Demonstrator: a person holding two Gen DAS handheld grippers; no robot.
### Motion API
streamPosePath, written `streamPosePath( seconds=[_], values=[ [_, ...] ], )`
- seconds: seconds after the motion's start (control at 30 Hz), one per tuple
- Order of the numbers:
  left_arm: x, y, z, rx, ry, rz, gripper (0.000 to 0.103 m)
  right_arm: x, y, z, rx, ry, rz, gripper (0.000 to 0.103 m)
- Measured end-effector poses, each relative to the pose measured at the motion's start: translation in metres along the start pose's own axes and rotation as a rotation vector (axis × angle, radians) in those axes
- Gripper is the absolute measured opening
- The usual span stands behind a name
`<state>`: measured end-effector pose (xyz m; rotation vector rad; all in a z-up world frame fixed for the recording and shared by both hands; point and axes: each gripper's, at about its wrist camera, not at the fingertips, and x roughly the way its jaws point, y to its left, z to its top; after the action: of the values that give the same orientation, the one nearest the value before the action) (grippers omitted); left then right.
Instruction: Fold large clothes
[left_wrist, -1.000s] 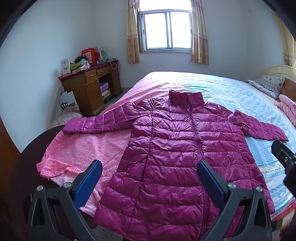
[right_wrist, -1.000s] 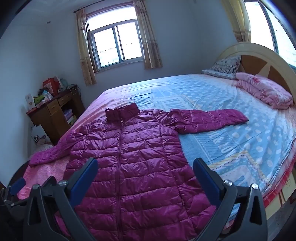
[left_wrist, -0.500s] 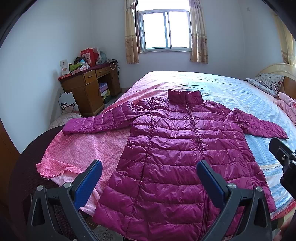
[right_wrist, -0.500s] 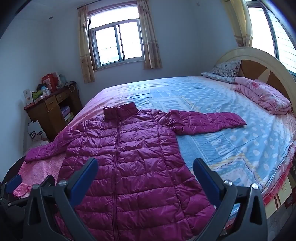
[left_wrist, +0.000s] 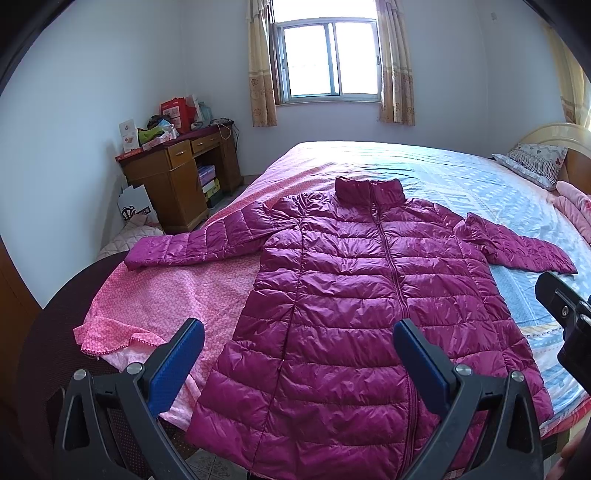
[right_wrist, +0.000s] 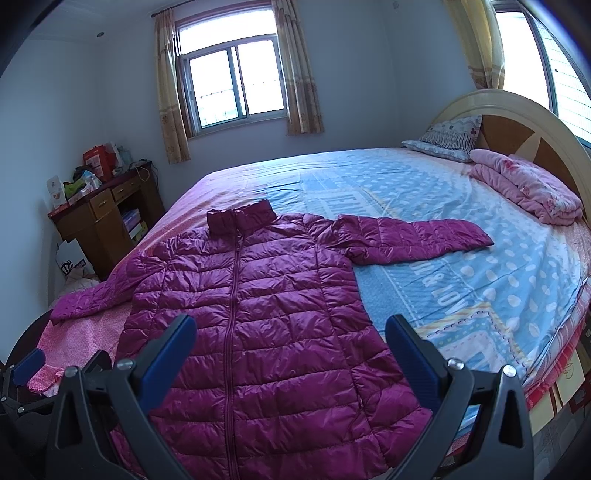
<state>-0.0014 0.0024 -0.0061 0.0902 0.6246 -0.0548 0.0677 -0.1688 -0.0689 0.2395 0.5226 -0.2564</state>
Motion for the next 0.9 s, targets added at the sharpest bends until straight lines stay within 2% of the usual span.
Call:
streamPosePath(
  seconds=[0.9],
  values=[
    [-0.0048,-0.0036,-0.0016,0.012,-0.025,-0.002,0.102,0.0048,0.0015,-0.0012,0.010,0.027,0.003,0.103]
  ],
)
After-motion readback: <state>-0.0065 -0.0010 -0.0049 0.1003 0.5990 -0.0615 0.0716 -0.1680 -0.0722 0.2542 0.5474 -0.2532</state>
